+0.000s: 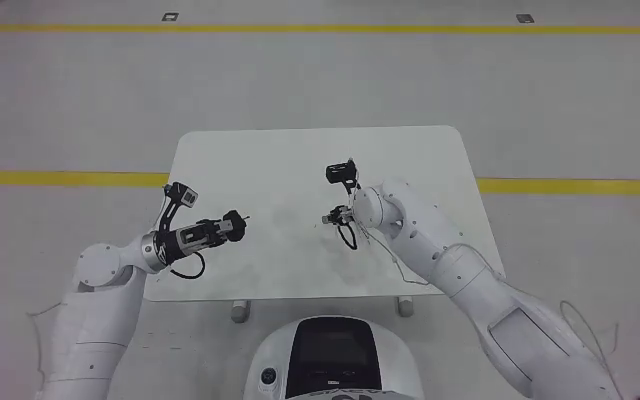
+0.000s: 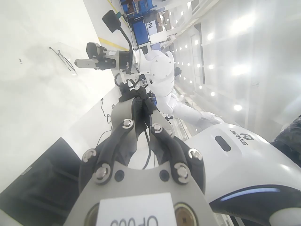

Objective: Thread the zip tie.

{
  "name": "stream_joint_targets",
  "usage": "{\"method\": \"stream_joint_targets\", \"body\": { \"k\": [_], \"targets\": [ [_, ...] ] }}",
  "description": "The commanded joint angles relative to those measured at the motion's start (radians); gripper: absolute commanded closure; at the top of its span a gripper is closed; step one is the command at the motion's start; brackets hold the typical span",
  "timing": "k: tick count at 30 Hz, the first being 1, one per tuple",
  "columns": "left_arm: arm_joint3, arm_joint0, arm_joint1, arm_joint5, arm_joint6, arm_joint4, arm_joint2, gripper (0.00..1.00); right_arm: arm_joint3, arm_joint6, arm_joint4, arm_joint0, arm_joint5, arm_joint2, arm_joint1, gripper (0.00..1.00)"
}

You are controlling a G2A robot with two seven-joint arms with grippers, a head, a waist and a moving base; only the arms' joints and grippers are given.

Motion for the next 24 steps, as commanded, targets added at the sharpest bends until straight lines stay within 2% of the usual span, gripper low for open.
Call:
{"method": "stream_joint_targets", "body": {
  "k": [1, 3, 8, 13, 14, 16, 21, 22, 23, 24],
  "targets": [
    [0.0, 0.0, 0.0, 0.0, 0.0, 0.0, 0.0, 1.0, 0.0, 0.0, 0.0, 0.0, 0.0, 0.0, 0.0, 0.0],
    [0.0, 0.0, 0.0, 0.0, 0.0, 0.0, 0.0, 1.0, 0.017, 0.001, 0.005, -0.008, -0.006, 0.002, 0.0, 0.0],
    [0.0, 0.0, 0.0, 0.0, 0.0, 0.0, 0.0, 1.0, 0.07, 0.052, 0.026, 0.026, -0.006, -0.01, -0.016, 0.0],
    [0.0, 0.0, 0.0, 0.0, 0.0, 0.0, 0.0, 1.0, 0.07, 0.052, 0.026, 0.026, -0.006, -0.01, -0.016, 0.0],
    [0.0, 0.0, 0.0, 0.0, 0.0, 0.0, 0.0, 1.0, 0.07, 0.047, 0.027, 0.023, -0.009, -0.01, -0.016, 0.07],
    [0.0, 0.0, 0.0, 0.0, 0.0, 0.0, 0.0, 1.0, 0.075, 0.035, 0.022, 0.015, -0.02, -0.008, -0.016, 0.0],
    [0.0, 0.0, 0.0, 0.0, 0.0, 0.0, 0.0, 1.0, 0.083, 0.054, 0.014, 0.027, -0.019, -0.008, -0.021, 0.0],
    [0.0, 0.0, 0.0, 0.0, 0.0, 0.0, 0.0, 1.0, 0.084, 0.055, 0.01, 0.029, -0.017, -0.008, -0.022, 0.04],
    [0.0, 0.0, 0.0, 0.0, 0.0, 0.0, 0.0, 1.0, 0.083, 0.055, 0.005, 0.031, -0.014, -0.009, -0.023, 0.17],
    [0.0, 0.0, 0.0, 0.0, 0.0, 0.0, 0.0, 1.0, 0.082, 0.055, 0.0, 0.033, -0.011, -0.01, -0.025, 0.43]
  ]
}}
